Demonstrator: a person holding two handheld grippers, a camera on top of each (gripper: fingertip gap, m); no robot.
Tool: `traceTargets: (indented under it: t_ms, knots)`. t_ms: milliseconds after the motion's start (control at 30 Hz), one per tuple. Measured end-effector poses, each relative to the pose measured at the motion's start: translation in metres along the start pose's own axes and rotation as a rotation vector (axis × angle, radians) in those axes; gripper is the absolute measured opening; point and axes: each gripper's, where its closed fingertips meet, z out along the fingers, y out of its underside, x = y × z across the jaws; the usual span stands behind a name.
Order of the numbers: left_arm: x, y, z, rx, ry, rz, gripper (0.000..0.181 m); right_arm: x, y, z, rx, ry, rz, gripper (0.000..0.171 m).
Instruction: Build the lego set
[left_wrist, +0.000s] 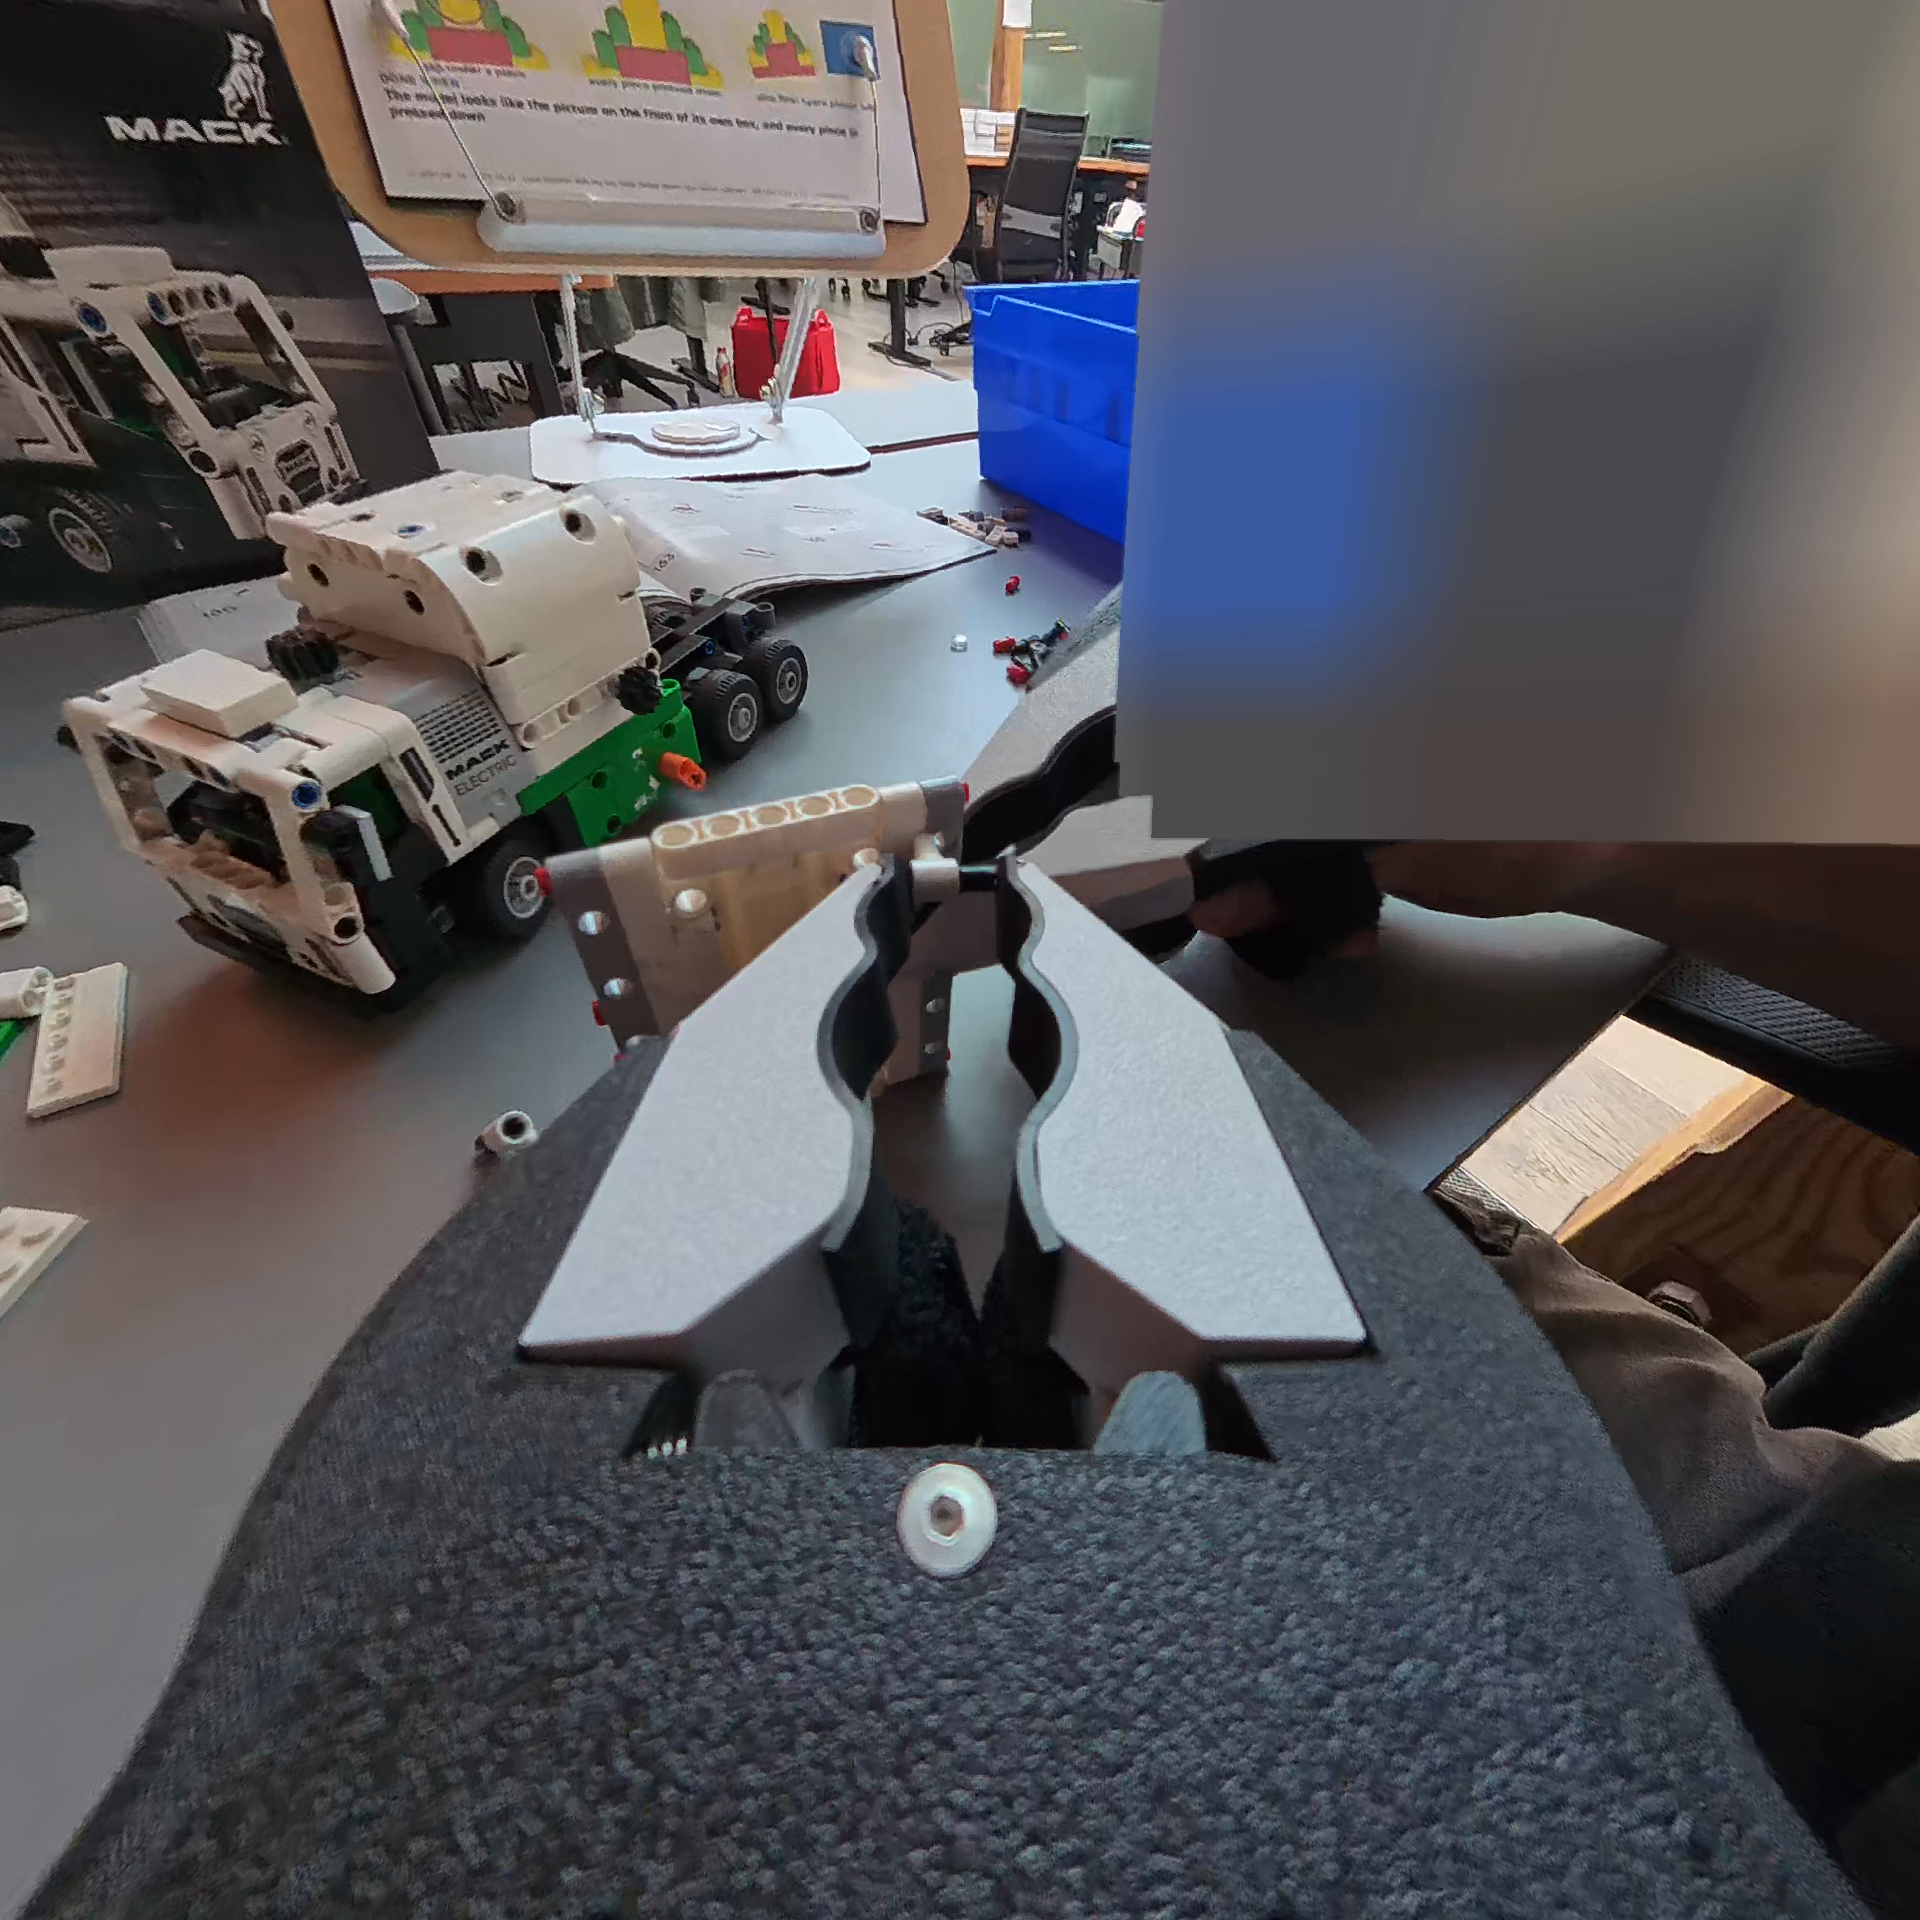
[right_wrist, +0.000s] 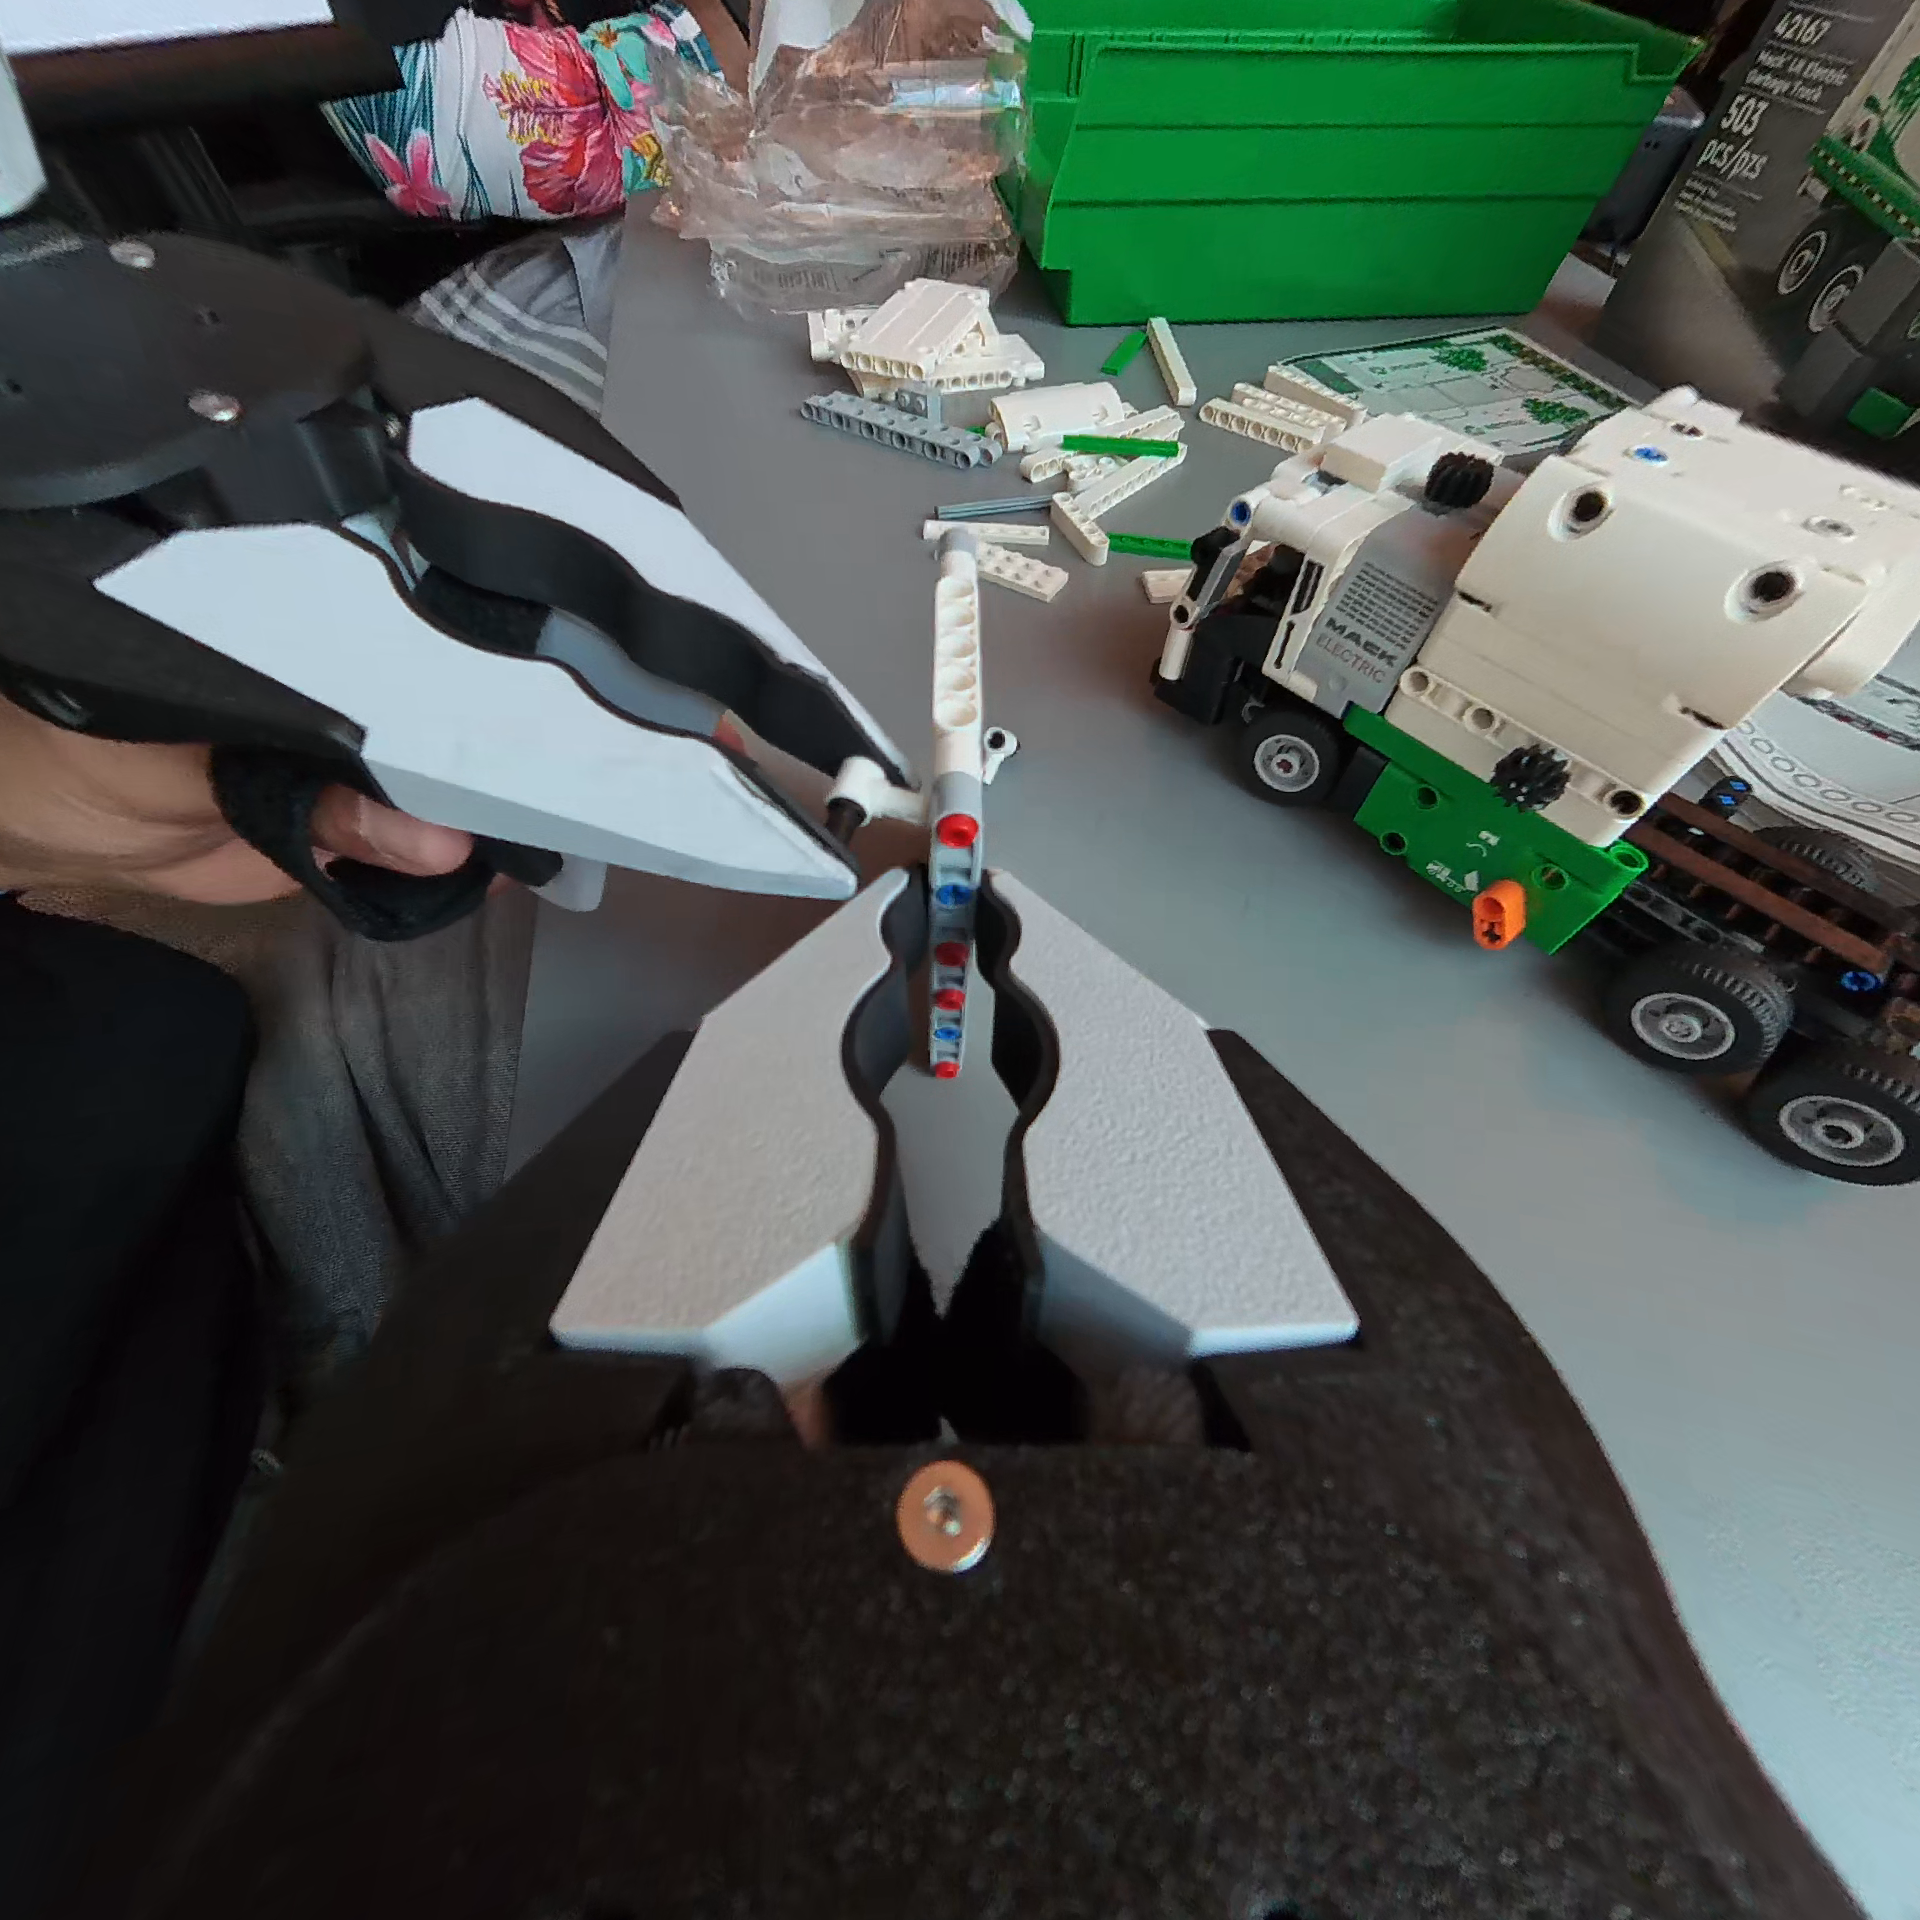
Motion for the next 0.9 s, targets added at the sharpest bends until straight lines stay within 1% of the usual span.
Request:
traceTargets:
  t_ms: [67, 100, 167, 433, 633, 767, 900]
  knots:
    - [0.0030, 0.0002, 0.0007, 0.002, 0.024, -0.011, 0.014, -0.0009, 0.0109, 0.0031, -0.074, 0.003, -0.025, 0.007]
    - [0.0044, 0.0008, 0.0013, 0.000, 0.031, -0.011, 0.014, -0.0005, 0.0117, 0.0038, -0.080, 0.017, -0.042, 0.007]
    - [0.0051, 0.0020, 0.0022, -0.004, 0.026, -0.003, 0.014, 0.0012, 0.0116, 0.0044, -0.081, 0.043, -0.067, 0.007]
    - [0.0029, 0.0009, 0.0040, -0.020, 0.003, -0.012, 0.014, 0.0015, 0.0119, 0.0041, -0.083, 0.013, -0.023, 0.007]
    - [0.0010, 0.0012, 0.0042, -0.017, -0.044, -0.054, 0.014, 0.0024, 0.0122, 0.0042, -0.086, 0.047, -0.054, 0.007]
    - [-0.0001, 0.0014, 0.0051, -0.011, -0.070, -0.046, 0.014, 0.0034, 0.0124, 0.0045, -0.089, 0.067, -0.064, 0.007]
    - [-0.0004, 0.0040, 0.0069, -0.026, -0.039, -0.086, 0.014, 0.0023, 0.0126, 0.0051, -0.091, 0.072, -0.082, 0.007]
